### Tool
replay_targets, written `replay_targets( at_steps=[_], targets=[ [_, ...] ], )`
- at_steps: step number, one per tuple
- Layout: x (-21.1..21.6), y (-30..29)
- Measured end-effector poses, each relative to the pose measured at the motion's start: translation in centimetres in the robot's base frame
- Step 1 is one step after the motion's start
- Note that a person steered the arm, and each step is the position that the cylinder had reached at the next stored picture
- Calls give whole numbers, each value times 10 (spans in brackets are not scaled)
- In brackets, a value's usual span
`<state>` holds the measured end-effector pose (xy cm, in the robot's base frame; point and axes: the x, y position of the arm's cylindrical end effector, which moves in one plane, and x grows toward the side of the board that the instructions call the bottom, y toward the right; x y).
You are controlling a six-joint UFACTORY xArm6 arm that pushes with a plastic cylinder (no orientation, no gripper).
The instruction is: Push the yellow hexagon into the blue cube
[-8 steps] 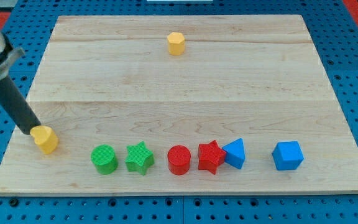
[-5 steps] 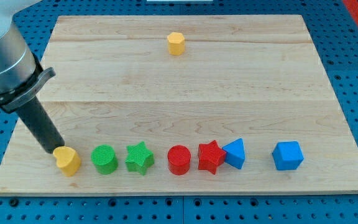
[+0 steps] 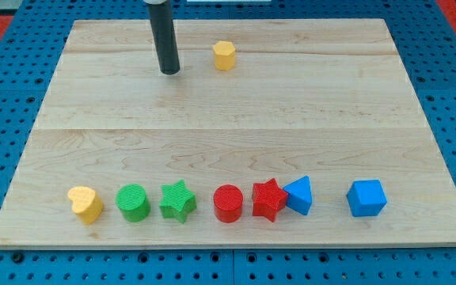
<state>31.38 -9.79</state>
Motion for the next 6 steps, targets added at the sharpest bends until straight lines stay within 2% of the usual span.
replay_targets(
  at_steps=[1, 2, 3, 5, 6],
  targets=[
    [-20, 23],
    [-47, 73],
    [-44, 112],
    [-4, 159],
    [28, 209]
  ],
)
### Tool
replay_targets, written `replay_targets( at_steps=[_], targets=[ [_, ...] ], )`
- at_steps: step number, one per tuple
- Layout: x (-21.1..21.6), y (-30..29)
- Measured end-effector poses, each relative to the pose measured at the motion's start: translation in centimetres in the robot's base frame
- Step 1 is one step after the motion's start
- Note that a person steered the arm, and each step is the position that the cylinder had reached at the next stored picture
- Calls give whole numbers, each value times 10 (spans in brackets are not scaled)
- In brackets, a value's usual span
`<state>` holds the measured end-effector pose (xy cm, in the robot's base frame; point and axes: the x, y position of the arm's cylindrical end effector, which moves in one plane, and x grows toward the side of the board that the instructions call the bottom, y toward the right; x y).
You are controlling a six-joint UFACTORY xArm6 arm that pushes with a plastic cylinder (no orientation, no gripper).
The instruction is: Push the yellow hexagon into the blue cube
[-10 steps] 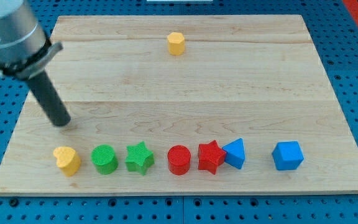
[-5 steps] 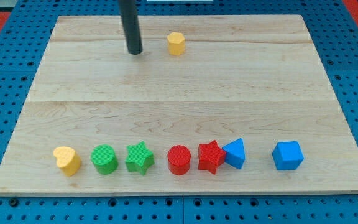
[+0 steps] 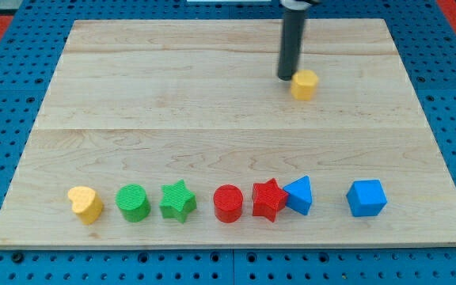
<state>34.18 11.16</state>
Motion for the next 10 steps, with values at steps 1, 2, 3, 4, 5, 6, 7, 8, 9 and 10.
replay_targets(
  at_steps=[1, 2, 3, 4, 5, 6, 7, 8, 9, 10],
  targets=[
    [-18, 3],
    [9, 21],
    [58, 29],
    [65, 64],
    [81, 72],
    [70, 29],
    [99, 32],
    [151, 62],
    [176, 77],
    [172, 67]
  ],
)
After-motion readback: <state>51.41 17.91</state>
